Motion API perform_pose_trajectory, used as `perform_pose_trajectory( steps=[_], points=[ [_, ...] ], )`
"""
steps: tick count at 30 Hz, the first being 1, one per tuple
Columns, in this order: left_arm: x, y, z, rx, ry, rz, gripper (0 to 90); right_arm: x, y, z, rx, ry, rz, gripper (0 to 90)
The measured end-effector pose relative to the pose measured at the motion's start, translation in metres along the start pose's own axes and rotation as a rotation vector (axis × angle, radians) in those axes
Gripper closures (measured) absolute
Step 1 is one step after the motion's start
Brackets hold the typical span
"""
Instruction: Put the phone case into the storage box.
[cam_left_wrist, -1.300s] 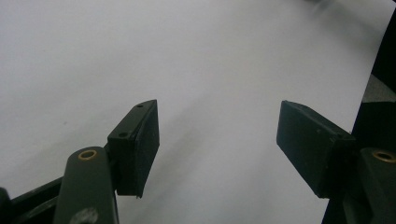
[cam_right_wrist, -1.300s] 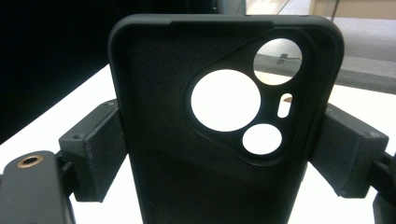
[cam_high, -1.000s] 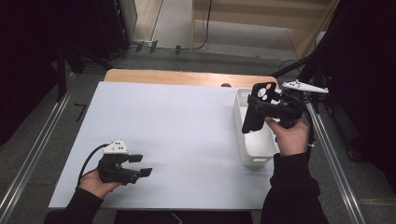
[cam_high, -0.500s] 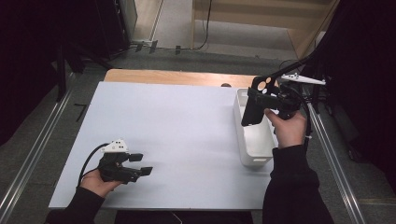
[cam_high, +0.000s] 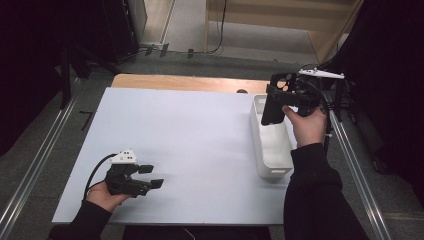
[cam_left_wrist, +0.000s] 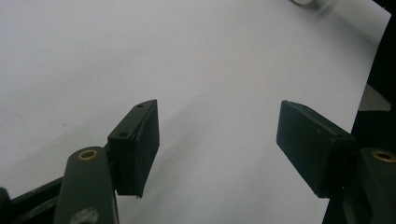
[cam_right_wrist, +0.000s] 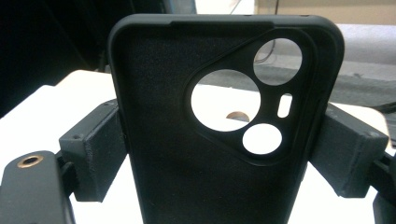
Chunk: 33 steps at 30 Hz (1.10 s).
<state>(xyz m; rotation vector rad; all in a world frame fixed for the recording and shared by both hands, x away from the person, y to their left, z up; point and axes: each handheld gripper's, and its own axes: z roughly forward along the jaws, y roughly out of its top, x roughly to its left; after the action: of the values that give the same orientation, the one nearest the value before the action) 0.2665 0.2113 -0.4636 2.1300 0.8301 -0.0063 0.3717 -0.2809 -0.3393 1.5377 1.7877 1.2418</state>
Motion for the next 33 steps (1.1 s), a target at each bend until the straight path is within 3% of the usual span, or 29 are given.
perform_pose_trajectory(
  steps=[8, 14, 22, 29, 33],
  points=[
    [0.000, 0.000, 0.001, 0.009, -0.012, 0.005, 30.1, -0.005, 0.010, 0.011, -0.017, -0.030, -0.018, 11.6],
    [0.000, 0.000, 0.001, 0.012, -0.012, 0.004, 30.1, -0.009, 0.016, 0.024, -0.015, -0.046, 0.007, 11.6],
    [0.000, 0.000, 0.003, 0.018, -0.019, 0.004, 30.1, -0.012, 0.025, 0.041, -0.024, -0.079, 0.004, 11.6],
    [0.001, 0.000, 0.002, 0.016, -0.015, 0.000, 30.1, -0.019, 0.031, 0.054, -0.022, -0.090, 0.040, 11.6],
    [0.000, 0.000, 0.003, 0.017, -0.019, 0.003, 30.1, -0.019, 0.034, 0.059, -0.054, -0.121, 0.016, 11.6]
  ],
)
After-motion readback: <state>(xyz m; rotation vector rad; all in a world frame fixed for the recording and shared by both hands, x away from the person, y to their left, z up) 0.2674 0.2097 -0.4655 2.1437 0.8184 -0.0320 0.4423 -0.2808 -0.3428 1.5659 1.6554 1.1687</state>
